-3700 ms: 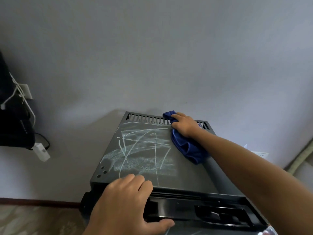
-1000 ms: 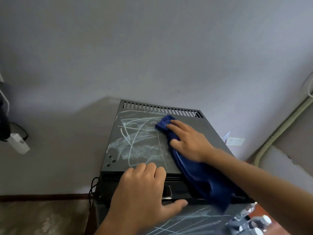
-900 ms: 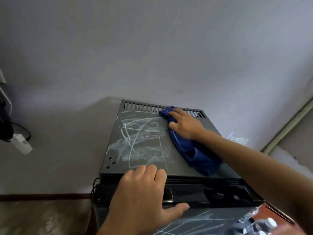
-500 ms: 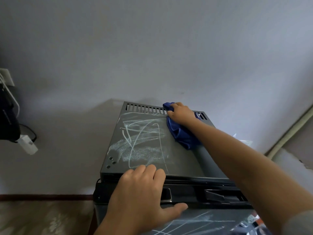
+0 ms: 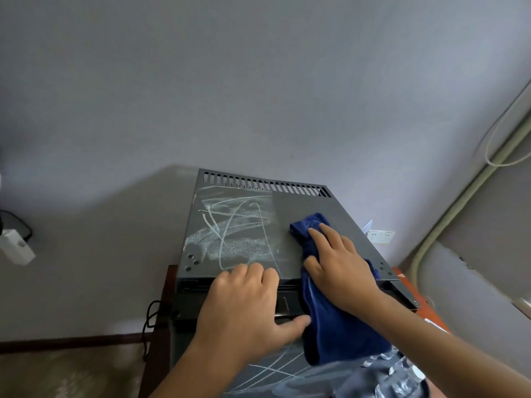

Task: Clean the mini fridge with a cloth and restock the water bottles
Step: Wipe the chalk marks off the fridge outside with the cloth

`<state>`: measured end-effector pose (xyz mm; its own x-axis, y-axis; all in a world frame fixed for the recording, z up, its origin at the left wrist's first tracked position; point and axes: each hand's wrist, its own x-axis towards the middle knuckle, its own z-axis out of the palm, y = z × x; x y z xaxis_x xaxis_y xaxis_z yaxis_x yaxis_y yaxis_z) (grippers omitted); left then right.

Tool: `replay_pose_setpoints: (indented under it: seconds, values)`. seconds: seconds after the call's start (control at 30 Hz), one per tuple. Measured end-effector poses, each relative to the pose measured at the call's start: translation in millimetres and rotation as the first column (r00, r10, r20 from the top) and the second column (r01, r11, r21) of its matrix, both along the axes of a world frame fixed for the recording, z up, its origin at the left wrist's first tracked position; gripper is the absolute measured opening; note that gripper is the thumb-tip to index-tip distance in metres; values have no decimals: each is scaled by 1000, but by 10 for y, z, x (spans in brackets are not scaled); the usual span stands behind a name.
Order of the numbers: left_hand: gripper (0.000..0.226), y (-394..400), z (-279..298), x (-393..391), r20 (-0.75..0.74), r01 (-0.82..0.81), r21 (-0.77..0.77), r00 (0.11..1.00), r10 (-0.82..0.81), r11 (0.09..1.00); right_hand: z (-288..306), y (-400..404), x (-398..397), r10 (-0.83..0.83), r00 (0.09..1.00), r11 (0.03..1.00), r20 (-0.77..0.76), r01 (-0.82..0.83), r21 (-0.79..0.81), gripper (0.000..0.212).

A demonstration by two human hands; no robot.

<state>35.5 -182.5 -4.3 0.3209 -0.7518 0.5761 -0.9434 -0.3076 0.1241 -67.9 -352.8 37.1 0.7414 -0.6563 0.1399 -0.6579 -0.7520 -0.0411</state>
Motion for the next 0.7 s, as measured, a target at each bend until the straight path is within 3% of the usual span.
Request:
replay_pose_setpoints:
  seconds: [0.33, 0.6, 0.7]
  values:
    - [69, -38, -39, 13, 1, 23, -37, 1000, -23, 999, -21, -131, 639, -48, 998, 995, -29, 46, -90, 38]
    - [71, -74, -65, 48, 54, -15, -60, 998, 18, 998, 26, -1194, 1792, -137, 990, 990, 44, 138, -32, 48]
    - [49, -121, -129, 110, 177, -92, -95, 978, 108, 991, 84, -1490, 2133, -136, 990, 991, 48, 136, -6, 47]
